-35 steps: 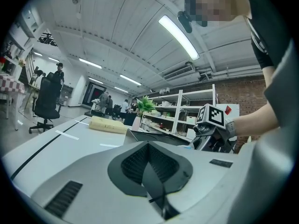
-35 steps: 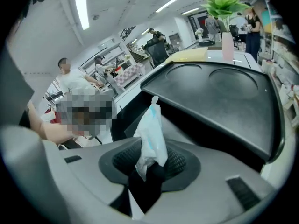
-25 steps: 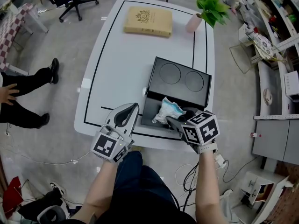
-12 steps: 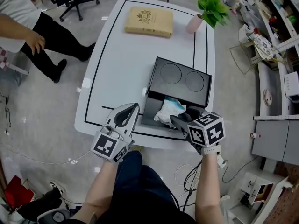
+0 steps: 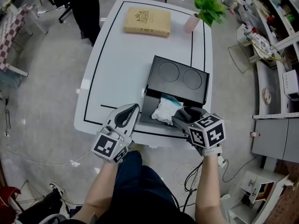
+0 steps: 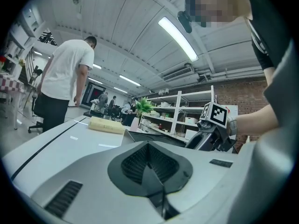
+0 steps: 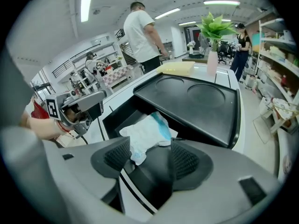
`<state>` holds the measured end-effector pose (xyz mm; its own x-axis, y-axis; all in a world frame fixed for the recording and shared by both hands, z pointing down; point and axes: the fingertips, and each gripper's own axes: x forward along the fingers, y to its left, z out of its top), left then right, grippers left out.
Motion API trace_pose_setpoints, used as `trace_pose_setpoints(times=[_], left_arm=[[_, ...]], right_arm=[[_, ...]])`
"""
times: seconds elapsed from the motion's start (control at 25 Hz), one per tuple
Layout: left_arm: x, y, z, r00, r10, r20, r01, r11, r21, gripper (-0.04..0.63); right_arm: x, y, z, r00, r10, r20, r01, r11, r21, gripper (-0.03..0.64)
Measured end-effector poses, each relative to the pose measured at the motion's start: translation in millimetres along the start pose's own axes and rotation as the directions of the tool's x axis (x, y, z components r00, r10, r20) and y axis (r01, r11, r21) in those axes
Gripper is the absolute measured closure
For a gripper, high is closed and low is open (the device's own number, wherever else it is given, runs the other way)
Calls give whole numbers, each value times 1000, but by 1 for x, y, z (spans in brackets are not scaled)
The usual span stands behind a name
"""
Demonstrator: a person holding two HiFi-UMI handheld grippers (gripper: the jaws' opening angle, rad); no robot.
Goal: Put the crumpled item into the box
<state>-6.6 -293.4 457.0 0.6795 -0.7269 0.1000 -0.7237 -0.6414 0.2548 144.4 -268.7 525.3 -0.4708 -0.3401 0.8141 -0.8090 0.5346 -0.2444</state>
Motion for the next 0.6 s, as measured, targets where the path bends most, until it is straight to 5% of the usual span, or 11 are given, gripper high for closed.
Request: trace_pose_setpoints(times=[0.16, 0.6], left_arm=[[-2, -4, -1, 1000, -5, -2, 5, 1000, -1, 595], [-9, -26, -1, 1000, -28, -3, 28, 1000, 3, 594]], right_arm=[[-3, 2, -4, 1000, -11, 10, 11, 1000, -11, 355], [-29, 13, -4, 989, -93, 118, 109, 985, -133, 583]])
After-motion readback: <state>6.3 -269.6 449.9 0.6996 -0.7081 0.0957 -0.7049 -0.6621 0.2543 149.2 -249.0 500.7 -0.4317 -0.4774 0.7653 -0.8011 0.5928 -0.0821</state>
